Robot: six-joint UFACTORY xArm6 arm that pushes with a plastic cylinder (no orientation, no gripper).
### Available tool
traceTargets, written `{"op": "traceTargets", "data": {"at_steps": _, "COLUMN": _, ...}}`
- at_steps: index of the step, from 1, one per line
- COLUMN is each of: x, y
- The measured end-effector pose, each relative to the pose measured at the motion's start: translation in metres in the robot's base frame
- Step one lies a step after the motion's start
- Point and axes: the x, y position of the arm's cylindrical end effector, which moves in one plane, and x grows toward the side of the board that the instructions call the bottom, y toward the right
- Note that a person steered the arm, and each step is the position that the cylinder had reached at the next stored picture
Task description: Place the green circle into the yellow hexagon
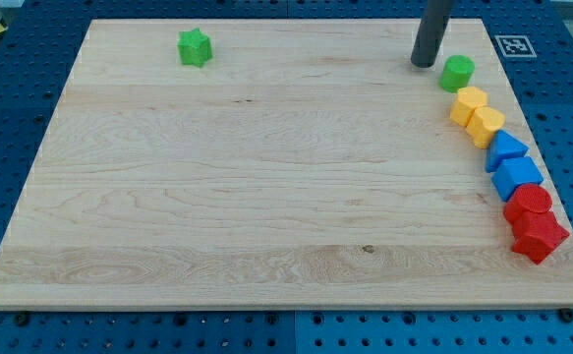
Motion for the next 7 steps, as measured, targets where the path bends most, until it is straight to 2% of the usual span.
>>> {"op": "traceTargets", "data": {"at_steps": 2, "x": 0.012, "y": 0.000}}
{"op": "traceTargets", "data": {"at_steps": 3, "x": -0.003, "y": 0.014}}
{"op": "traceTargets", "data": {"at_steps": 7, "x": -0.001, "y": 0.040}}
